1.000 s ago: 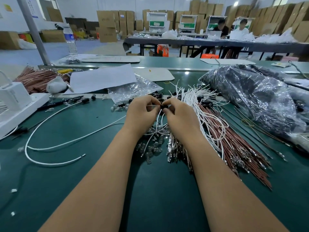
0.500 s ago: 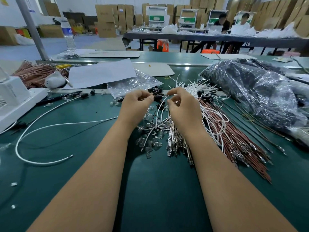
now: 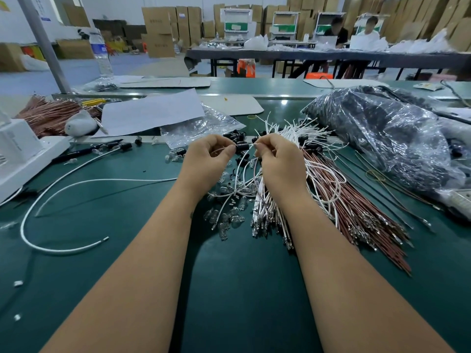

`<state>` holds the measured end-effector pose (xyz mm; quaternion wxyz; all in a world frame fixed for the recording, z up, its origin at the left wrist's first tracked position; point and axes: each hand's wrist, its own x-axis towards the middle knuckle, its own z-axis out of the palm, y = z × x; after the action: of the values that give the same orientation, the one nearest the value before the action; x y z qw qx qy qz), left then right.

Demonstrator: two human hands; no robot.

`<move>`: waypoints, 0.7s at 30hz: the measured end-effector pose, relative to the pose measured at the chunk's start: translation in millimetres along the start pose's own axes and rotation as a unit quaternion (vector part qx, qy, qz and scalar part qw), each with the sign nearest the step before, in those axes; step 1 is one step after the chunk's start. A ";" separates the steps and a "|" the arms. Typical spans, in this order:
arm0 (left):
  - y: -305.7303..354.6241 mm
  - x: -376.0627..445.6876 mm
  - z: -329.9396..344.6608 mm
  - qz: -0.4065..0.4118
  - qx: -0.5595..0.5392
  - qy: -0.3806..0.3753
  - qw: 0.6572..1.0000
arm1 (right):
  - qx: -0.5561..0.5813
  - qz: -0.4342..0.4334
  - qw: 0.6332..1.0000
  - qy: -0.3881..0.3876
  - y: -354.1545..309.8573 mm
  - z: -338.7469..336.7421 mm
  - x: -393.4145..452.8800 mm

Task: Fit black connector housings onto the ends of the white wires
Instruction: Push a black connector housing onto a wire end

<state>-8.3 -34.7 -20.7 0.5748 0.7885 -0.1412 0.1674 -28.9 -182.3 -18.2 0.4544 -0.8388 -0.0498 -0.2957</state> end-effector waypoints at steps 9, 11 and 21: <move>3.6 -2.8 1.4 0.161 0.175 0.049 0.970 | 0.004 -0.002 1.000 0.006 2.1 1.1 0.2; 4.0 -3.0 2.5 0.165 0.185 0.049 0.968 | 0.008 -0.003 1.000 0.007 2.6 1.0 0.6; 10.2 -6.0 3.5 0.085 0.067 0.027 0.994 | 0.026 -0.017 1.000 -0.006 3.6 1.1 0.9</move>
<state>-17.6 -40.9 -15.4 0.5080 0.8054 -0.1808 0.2460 -26.4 -183.7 -20.9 0.4705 -0.8276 -0.0741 -0.2971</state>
